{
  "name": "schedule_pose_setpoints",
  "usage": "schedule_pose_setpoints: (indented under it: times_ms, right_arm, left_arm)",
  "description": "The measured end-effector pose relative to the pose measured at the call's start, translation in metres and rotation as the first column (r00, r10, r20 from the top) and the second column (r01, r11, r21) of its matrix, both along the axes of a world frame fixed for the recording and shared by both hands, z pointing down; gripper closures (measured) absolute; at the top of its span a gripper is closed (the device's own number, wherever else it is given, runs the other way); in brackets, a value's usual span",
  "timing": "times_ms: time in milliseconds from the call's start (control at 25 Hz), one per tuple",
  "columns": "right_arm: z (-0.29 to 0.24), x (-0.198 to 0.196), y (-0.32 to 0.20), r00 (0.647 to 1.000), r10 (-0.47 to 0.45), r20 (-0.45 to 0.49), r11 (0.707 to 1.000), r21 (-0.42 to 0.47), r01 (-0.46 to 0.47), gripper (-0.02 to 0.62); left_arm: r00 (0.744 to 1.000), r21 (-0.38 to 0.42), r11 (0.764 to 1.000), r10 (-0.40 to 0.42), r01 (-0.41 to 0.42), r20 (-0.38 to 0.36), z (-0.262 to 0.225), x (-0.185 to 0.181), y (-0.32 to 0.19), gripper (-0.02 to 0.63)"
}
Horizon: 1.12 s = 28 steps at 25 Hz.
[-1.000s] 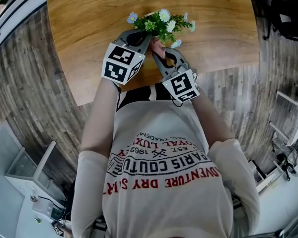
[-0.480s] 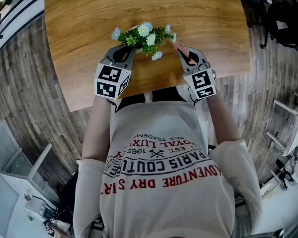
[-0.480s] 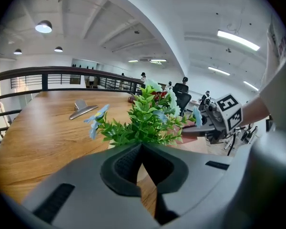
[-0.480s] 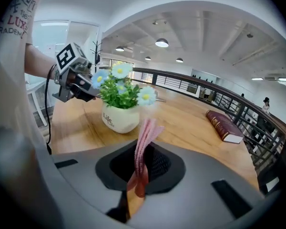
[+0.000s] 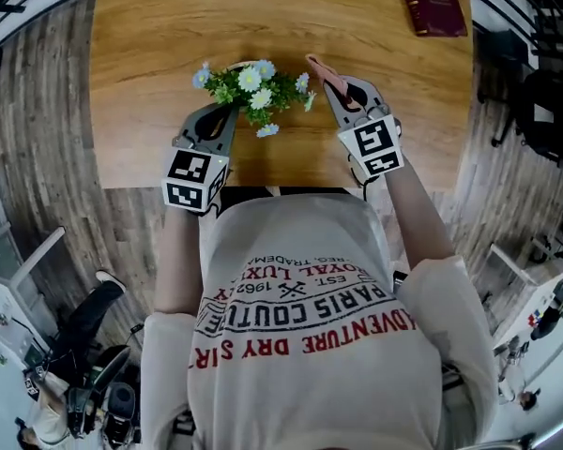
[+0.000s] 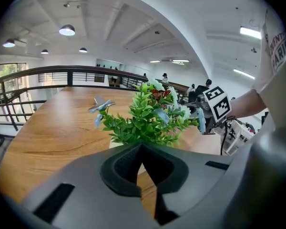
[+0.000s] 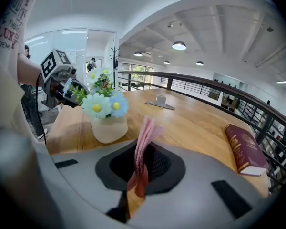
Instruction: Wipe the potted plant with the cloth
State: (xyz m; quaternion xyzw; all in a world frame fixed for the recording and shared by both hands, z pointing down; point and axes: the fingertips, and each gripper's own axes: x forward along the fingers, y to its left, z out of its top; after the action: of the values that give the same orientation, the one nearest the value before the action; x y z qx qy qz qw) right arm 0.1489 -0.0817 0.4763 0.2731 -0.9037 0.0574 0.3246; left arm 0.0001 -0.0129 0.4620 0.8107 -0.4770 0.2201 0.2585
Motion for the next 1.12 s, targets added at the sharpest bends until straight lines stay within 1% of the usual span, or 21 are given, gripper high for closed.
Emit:
schedule_pose_setpoints:
  times_ms: [120, 200, 280, 360, 400, 480, 520, 600, 760, 840, 960, 1000, 1040, 1120]
  right_arm:
    - [0.003, -0.016, -0.019, 0.995, -0.103, -0.001, 0.994, -0.022, 0.103, 0.555]
    - [0.004, -0.030, -0.028, 0.983, -0.182, -0.011, 0.983, -0.034, 0.181, 0.555]
    - [0.004, -0.044, -0.036, 0.967, -0.252, -0.024, 0.967, -0.034, 0.251, 0.555]
    - [0.003, -0.059, -0.042, 0.946, -0.321, -0.034, 0.947, -0.024, 0.321, 0.555]
    - [0.002, -0.067, -0.044, 0.931, -0.362, -0.038, 0.932, -0.022, 0.361, 0.555]
    - [0.004, -0.083, -0.046, 0.889, -0.456, -0.052, 0.890, -0.024, 0.455, 0.555]
    - [0.004, -0.092, -0.047, 0.861, -0.505, -0.061, 0.863, -0.029, 0.504, 0.555]
    - [0.005, -0.109, -0.046, 0.794, -0.603, -0.073, 0.797, -0.037, 0.602, 0.555]
    - [0.005, -0.140, -0.037, 0.636, -0.769, -0.065, 0.640, -0.066, 0.766, 0.555]
    - [0.005, -0.149, -0.030, 0.546, -0.834, -0.078, 0.552, -0.081, 0.830, 0.555]
    - [0.008, -0.154, -0.019, 0.398, -0.910, -0.119, 0.411, -0.110, 0.905, 0.555]
    - [0.010, -0.154, -0.017, 0.353, -0.926, -0.135, 0.369, -0.122, 0.921, 0.555]
    - [0.013, -0.154, -0.015, 0.313, -0.938, -0.151, 0.333, -0.134, 0.933, 0.555]
    - [0.016, -0.153, -0.015, 0.250, -0.952, -0.178, 0.277, -0.153, 0.949, 0.555]
  left_arm:
    - [0.996, -0.002, 0.996, -0.091, 0.091, -0.002, 0.000, 0.002, 0.003, 0.589]
    - [0.990, -0.005, 0.990, -0.140, 0.140, -0.001, 0.002, 0.003, 0.005, 0.589]
    - [0.985, -0.002, 0.985, -0.171, 0.171, 0.000, 0.003, 0.004, 0.005, 0.589]
    - [0.981, 0.000, 0.981, -0.196, 0.196, -0.005, 0.003, 0.003, 0.004, 0.589]
    - [0.978, 0.000, 0.978, -0.208, 0.208, -0.007, 0.003, 0.003, 0.005, 0.589]
    - [0.974, 0.001, 0.974, -0.226, 0.226, -0.008, 0.003, 0.003, 0.006, 0.589]
    - [0.973, 0.002, 0.973, -0.232, 0.232, -0.007, 0.003, 0.002, 0.006, 0.589]
    - [0.970, 0.001, 0.970, -0.243, 0.243, -0.007, 0.003, 0.001, 0.006, 0.589]
    - [0.966, 0.003, 0.966, -0.257, 0.257, -0.004, 0.002, -0.001, 0.005, 0.589]
    - [0.965, 0.010, 0.965, -0.260, 0.260, 0.002, 0.001, -0.002, 0.004, 0.589]
    - [0.967, 0.022, 0.967, -0.255, 0.254, 0.020, 0.001, -0.004, 0.002, 0.589]
    - [0.966, 0.026, 0.966, -0.257, 0.256, 0.022, 0.001, -0.005, 0.000, 0.589]
    - [0.965, 0.027, 0.965, -0.260, 0.259, 0.024, 0.001, -0.006, 0.000, 0.589]
    - [0.965, 0.025, 0.965, -0.262, 0.261, 0.024, 0.000, -0.006, -0.001, 0.589]
